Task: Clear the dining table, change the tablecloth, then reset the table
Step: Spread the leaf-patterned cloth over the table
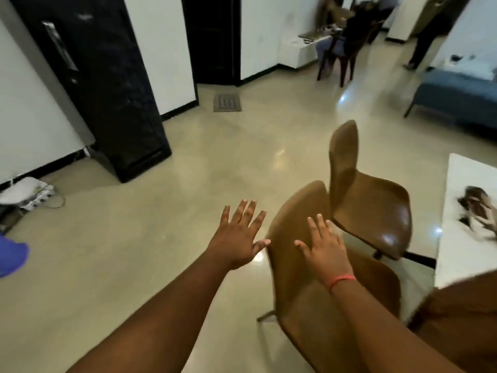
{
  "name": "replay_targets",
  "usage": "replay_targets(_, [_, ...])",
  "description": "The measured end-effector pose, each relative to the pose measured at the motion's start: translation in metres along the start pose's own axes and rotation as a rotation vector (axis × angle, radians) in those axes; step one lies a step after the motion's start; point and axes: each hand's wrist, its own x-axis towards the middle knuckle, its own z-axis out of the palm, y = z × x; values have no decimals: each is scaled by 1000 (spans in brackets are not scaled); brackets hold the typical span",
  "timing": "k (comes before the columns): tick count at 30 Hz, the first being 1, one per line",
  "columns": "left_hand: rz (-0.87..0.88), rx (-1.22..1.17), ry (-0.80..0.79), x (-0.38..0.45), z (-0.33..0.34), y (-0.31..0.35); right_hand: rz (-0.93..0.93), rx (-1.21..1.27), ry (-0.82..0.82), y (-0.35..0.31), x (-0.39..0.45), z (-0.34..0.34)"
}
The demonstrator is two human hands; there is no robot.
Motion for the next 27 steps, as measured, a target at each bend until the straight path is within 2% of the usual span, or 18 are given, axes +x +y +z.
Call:
replay_targets(3, [-16, 54, -12, 27, -32, -95, -21, 9, 12, -82, 74, -7])
replay_targets(5, [-26, 60, -17, 48, -45, -136, -42, 16, 7, -127, 106, -7])
replay_targets(9, [-10, 61, -45, 105, -47, -196, -49, 23, -11, -172, 180, -1])
replay_targets(14, [9, 117, -76, 213, -29, -261, -27, 38, -2, -174, 307, 10])
replay_targets(21, [-13, 127, -161, 369, -38, -330, 17, 75, -100, -169, 474, 8])
replay_targets(25, [49, 108, -200, 451, -38, -345, 66, 110, -101, -151, 539, -1])
replay_targets(27, [97, 104, -202, 518, -35, -348, 130, 126, -86, -129, 587, -7])
